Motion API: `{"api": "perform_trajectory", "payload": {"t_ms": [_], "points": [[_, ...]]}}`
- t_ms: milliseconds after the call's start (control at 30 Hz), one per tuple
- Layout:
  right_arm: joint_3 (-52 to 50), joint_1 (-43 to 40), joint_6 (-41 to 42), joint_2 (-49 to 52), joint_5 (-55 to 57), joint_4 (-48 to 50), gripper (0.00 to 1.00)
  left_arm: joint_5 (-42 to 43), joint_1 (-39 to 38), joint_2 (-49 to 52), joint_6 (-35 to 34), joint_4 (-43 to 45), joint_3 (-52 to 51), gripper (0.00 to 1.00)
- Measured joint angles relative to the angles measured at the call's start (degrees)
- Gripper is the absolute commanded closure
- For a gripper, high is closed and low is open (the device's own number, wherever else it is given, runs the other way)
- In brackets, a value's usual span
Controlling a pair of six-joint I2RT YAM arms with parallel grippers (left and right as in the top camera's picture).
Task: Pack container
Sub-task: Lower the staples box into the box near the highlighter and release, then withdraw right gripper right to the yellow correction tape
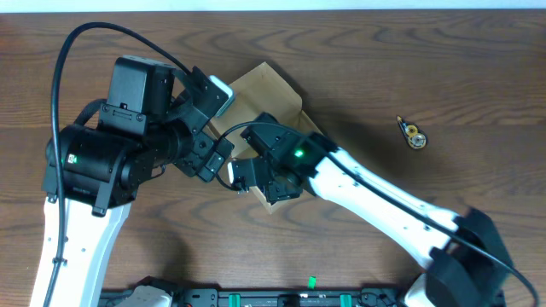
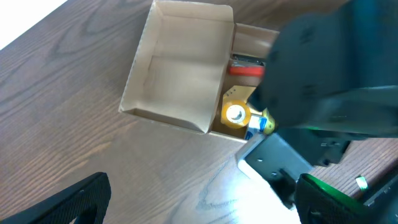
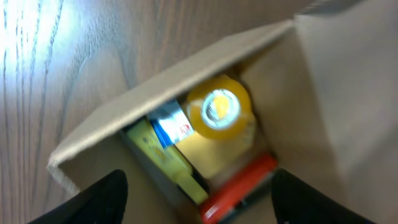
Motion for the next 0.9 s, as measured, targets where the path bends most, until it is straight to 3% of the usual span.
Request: {"api": "perform_trajectory", "payload": {"t_ms": [533, 900], "points": [[0.0, -1.2, 0.3, -1.7, 3.9, 0.1, 0.28, 0.0, 0.0, 0.0, 0.0, 0.0, 0.0, 0.05], [0.0, -21.9, 9.7, -2.7, -2.3, 7.8, 0.26, 0.0, 0.0, 0.0, 0.0, 0.0, 0.0, 0.05]]}}
